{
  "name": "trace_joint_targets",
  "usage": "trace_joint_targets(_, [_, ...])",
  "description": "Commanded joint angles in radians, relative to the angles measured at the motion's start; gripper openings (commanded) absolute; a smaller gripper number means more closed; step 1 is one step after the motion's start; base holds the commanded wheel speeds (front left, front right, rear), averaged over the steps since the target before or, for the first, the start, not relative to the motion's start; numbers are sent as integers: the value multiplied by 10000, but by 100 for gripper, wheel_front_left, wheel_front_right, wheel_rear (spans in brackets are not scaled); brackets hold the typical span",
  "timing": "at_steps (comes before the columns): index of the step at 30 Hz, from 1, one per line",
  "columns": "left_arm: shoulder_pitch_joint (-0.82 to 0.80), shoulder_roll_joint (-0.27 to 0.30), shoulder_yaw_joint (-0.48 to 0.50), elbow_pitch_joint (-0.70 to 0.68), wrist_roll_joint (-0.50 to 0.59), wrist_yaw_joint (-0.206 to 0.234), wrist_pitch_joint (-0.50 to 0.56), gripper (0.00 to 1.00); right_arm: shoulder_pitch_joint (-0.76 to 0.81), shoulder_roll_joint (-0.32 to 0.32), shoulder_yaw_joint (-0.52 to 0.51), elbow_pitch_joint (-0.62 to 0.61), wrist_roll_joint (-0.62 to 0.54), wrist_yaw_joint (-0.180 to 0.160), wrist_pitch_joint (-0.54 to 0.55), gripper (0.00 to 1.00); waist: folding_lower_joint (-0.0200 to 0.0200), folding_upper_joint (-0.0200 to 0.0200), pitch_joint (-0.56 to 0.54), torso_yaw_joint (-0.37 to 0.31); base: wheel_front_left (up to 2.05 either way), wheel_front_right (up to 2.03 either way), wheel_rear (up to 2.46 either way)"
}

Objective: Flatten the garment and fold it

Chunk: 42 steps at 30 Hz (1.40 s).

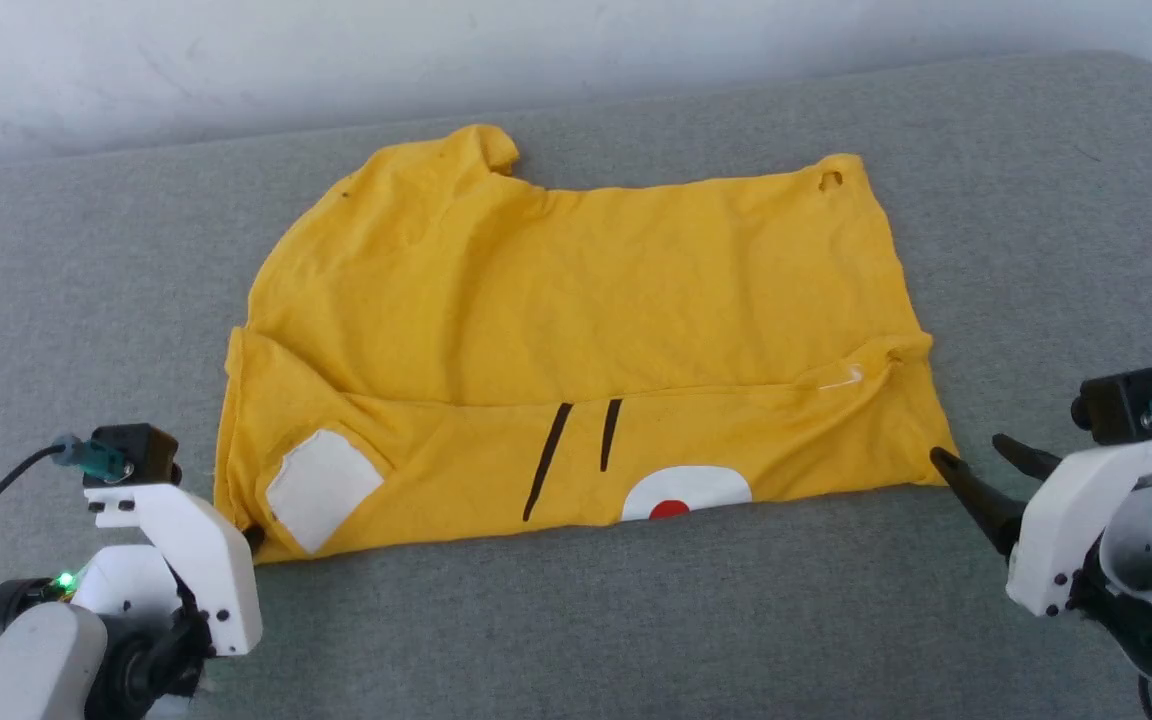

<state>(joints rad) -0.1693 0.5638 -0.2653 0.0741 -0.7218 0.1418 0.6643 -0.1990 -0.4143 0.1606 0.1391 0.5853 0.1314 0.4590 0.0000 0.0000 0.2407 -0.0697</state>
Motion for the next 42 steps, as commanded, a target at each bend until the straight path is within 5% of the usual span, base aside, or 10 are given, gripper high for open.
trace_joint_targets(1, [56,-294,-182,89,-24,-40,-47,0,-302,-38,30,196,109,-7,125,100,0,0,86,136,0,0,0])
trace_joint_targets(7, [-126,-381,-103,-340,-51,-99,-355,0,-1000,26,615,1699,851,-7,1443,100,0,0,266,464,0,0,0])
trace_joint_targets(8, [-146,-383,-118,-384,-40,-116,-377,0,-1058,46,740,1920,1005,-7,1774,84,0,0,290,508,0,0,0])
trace_joint_targets(9, [-162,-388,-124,-420,-30,-133,-418,0,-1104,84,836,2126,1181,-7,2115,50,0,0,303,533,0,0,0])
trace_joint_targets(11, [-172,-405,-127,-448,-35,-163,-490,0,-1157,114,1005,2477,1446,-7,2824,3,0,0,302,560,0,0,0])
trace_joint_targets(12, [-169,-419,-124,-454,-59,-191,-526,0,-1183,127,1040,2574,1550,-7,3083,0,0,0,293,566,0,0,0])
trace_joint_targets(26, [650,-297,170,-1052,169,152,-1378,0,-1032,-391,1017,958,1305,-7,1949,0,0,0,-976,498,0,0,0])
trace_joint_targets(37, [3216,409,1351,-3075,175,1438,-1562,0,899,-628,569,-1203,963,-7,1835,0,0,0,-1652,514,0,0,0])
trace_joint_targets(42, [4487,287,1570,-3489,-141,1821,-1435,0,2060,-409,30,-1467,862,-7,2119,0,0,0,-1718,591,0,0,0])
